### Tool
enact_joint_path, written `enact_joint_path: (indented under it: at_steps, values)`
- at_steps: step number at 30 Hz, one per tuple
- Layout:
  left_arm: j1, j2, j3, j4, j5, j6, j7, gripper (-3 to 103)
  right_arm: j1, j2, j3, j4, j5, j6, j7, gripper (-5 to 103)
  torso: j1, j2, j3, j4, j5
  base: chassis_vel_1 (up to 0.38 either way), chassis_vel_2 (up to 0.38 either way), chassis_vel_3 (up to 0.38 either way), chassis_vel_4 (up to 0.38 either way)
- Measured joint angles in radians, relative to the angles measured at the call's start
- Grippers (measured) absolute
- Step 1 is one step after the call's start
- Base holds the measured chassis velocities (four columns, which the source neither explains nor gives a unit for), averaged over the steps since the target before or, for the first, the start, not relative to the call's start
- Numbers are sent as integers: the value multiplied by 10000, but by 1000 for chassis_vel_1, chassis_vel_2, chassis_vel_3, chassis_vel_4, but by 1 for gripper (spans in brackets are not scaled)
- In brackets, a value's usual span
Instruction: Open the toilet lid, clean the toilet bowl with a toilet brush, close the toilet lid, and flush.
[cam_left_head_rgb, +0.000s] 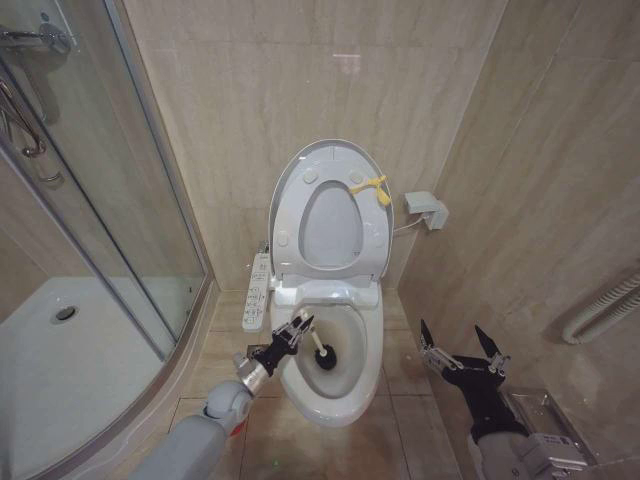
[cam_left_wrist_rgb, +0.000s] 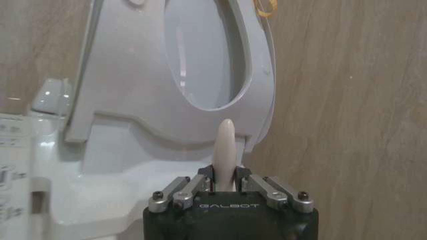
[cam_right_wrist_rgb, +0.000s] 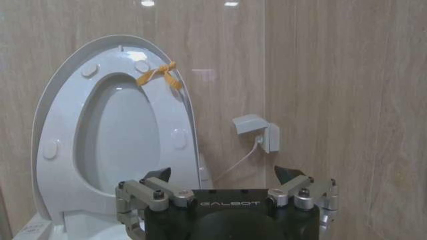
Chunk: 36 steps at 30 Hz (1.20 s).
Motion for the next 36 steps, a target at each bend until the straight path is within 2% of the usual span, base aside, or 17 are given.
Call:
enact_joint_path:
  at_steps: [6,8,9,12,13,16,21,32,34,36]
  values:
    - [644,409,-401,-284,189,45,-41,20,0,0,0,-1,0,0,0,100,-1,0,-1,3,2,0,0,0,0]
    - [800,377,-452,-417,-484,192,-236,20,0,0,0,0,0,0,0,100,0,0,0,3,2,0,0,0,0]
    - [800,377,-452,-417,-484,192,-236,20,0,0,0,0,0,0,0,100,0,0,0,3,2,0,0,0,0]
    - [809,165,-381,-815,-1697,649,-678,20,0,0,0,0,0,0,0,100,0,0,-1,-3,3,0,0,0,0]
    - [809,165,-381,-815,-1697,649,-678,20,0,0,0,0,0,0,0,100,0,0,-1,-3,3,0,0,0,0]
    - [710,3,-151,-985,-2491,985,-1011,20,0,0,0,0,0,0,0,100,0,0,-1,-2,4,0,0,0,0]
    - [584,-352,-6,-934,-3190,1040,-1213,20,0,0,0,0,0,0,0,100,0,0,-1,3,6,0,0,0,0]
    - [-362,-1213,-151,-313,-3740,581,-1383,20,0,0,0,0,0,0,0,100,0,0,0,-1,5,0,0,0,0]
    - [-436,-1294,-170,-186,-3720,513,-1357,20,0,0,0,0,0,0,0,100,0,0,0,-2,5,0,0,0,0]
    - [-591,-1424,-197,307,-3226,298,-1184,20,0,0,0,0,0,0,0,100,0,0,0,-1,5,0,0,0,0]
